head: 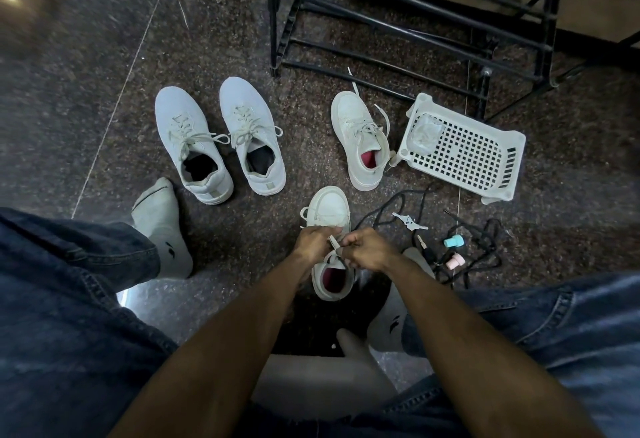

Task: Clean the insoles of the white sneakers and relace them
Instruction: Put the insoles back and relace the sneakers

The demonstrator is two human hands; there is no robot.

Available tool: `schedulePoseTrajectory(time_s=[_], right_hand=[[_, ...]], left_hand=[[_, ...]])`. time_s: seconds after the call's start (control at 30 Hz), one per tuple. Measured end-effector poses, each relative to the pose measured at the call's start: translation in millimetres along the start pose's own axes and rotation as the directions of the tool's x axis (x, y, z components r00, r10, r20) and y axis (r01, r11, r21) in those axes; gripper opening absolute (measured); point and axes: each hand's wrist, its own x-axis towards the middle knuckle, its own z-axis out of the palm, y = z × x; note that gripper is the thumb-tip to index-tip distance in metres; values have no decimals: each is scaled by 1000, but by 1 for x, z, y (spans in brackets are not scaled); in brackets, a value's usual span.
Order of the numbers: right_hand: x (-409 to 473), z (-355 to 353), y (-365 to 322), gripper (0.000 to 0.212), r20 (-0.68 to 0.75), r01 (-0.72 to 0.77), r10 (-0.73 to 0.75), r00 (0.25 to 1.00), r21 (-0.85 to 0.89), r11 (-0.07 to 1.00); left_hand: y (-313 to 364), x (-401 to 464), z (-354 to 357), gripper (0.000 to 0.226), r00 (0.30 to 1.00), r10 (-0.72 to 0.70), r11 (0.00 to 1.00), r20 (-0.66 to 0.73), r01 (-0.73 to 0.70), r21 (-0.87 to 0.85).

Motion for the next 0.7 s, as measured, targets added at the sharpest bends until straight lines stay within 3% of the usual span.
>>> schedulePoseTrajectory(time_s=[0.1, 0.17, 0.33, 0.5, 0.57, 0.6, 0.7], right_hand=[[4, 4, -1, 29, -53, -76, 80, 995, 79, 994], [5, 5, -2, 27, -68, -129, 140, 988, 138, 982], [6, 7, -7, 18, -56, -200, 216, 975, 216, 956], [11, 8, -11, 15, -114, -211, 229, 967, 146, 966], [12, 7, -11, 18, -133, -199, 213, 968, 113, 974], [11, 6, -11, 20, -130, -183, 198, 972, 116, 976], [8, 7, -10, 19, -141, -81, 100, 985, 131, 988]], left_hand=[[-9, 6, -12, 22, 990, 137, 956, 29, -139, 259], [-13, 4, -24, 8, 969, 206, 826, 134, -245, 507], [-16, -3, -36, 16, 893, 362, 387, 268, -406, 828], [-10, -10, -36, 22, 700, 478, -91, 531, -562, 822], [-5, -10, -34, 24, 732, 398, -127, 552, -552, 824], [-4, -9, -33, 23, 753, 379, -94, 538, -547, 832], [-2, -10, -31, 21, 839, 390, 204, 379, -480, 853]])
